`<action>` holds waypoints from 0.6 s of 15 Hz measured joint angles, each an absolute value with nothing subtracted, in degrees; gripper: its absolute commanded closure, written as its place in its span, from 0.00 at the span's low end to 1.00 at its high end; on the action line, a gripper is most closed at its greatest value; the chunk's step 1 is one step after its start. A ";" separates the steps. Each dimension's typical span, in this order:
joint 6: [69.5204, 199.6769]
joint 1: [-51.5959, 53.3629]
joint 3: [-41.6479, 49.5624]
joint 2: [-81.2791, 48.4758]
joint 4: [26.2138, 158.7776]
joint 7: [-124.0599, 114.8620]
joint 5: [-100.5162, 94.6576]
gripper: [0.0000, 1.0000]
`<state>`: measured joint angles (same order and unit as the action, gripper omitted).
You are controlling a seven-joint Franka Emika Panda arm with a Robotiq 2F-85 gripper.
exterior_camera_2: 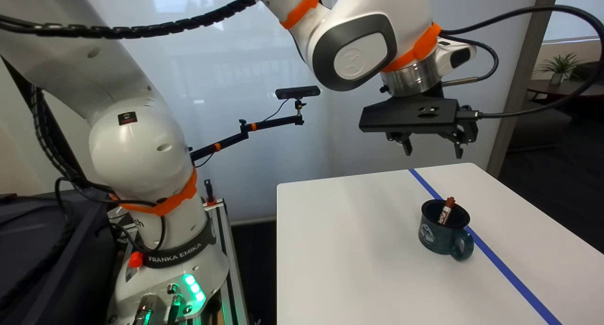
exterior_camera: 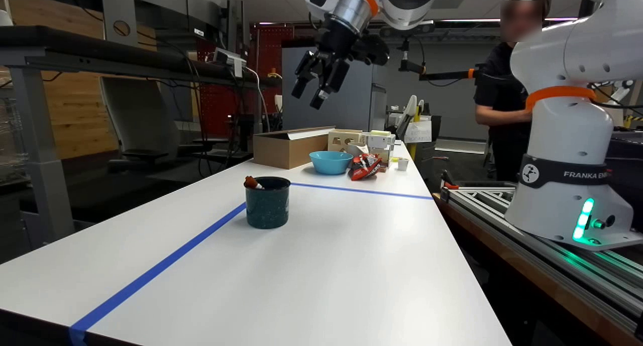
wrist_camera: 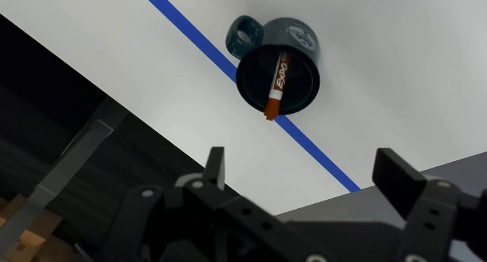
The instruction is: Remove the marker from the mug cup
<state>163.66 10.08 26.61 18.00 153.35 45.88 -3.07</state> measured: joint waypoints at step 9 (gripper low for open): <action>165.09 19.18 31.56 1.69 141.60 50.83 12.33 0.00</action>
